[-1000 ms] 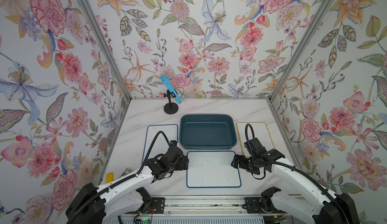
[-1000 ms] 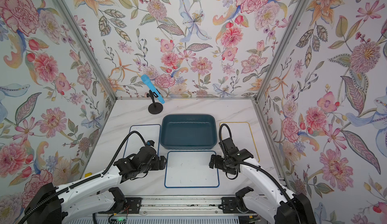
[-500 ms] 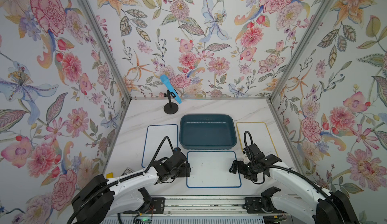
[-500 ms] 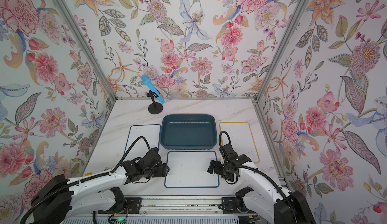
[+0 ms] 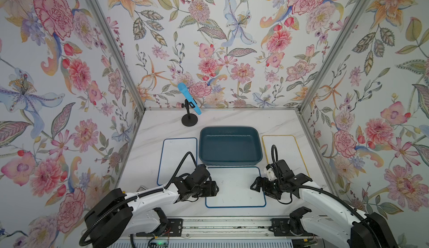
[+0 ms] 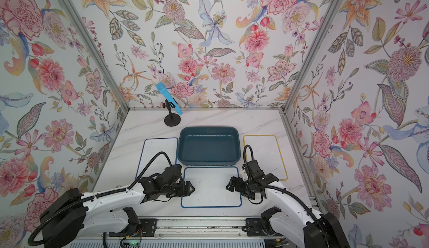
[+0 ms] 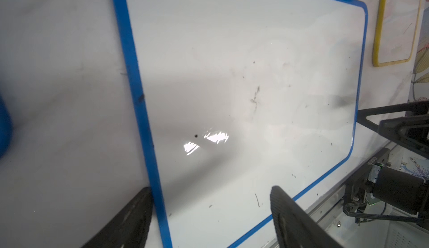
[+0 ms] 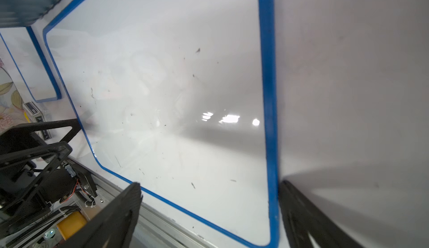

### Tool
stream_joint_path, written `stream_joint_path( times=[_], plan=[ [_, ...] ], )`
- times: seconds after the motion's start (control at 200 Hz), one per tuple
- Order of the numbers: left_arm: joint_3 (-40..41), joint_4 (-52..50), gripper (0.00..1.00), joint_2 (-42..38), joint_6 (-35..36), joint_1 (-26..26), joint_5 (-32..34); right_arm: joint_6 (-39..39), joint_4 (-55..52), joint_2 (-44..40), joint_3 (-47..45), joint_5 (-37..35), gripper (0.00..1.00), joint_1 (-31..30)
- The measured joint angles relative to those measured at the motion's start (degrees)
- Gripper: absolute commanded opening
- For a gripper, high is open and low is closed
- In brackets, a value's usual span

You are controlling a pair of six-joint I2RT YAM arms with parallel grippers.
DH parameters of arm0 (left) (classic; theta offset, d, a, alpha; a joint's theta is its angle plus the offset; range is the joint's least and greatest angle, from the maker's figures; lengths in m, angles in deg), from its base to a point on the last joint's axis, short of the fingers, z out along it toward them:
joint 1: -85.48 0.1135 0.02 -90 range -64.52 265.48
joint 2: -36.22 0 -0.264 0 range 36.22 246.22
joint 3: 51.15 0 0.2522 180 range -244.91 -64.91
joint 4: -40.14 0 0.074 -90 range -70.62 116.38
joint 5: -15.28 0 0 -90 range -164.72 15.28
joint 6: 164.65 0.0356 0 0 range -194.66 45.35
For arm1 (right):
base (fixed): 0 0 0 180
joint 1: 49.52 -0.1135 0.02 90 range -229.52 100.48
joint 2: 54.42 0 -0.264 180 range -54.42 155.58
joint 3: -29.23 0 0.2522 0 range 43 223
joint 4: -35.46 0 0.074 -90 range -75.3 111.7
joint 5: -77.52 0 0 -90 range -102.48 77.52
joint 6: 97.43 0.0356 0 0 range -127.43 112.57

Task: Put the whiteboard into the storage box
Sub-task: Pick up the whiteboard at the center of the board.

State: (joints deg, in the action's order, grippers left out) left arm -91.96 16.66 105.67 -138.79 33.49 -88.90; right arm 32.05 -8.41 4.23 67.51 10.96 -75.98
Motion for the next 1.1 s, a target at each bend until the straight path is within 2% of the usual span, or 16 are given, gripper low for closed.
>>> stream_joint_path(
  times=[0.41,0.716,0.916,1.101],
  plan=[
    [0.87,2.49,0.79,-0.68,-9.03,0.00,2.14,0.00,2.14,-1.16,-1.70,0.04,0.94,0.46],
    [4.09,6.40,0.75,-3.39,-14.25,0.00,3.08,-1.07,11.76,-0.07,-3.50,-2.71,0.92,1.16],
    [4.42,8.13,0.76,-4.24,-14.97,0.00,3.45,-1.90,16.87,0.94,-4.31,-5.29,0.92,1.22],
    [4.42,8.85,0.73,-4.22,-15.26,0.00,4.13,-2.16,18.27,1.14,-4.79,-6.14,0.87,1.22]
  ],
)
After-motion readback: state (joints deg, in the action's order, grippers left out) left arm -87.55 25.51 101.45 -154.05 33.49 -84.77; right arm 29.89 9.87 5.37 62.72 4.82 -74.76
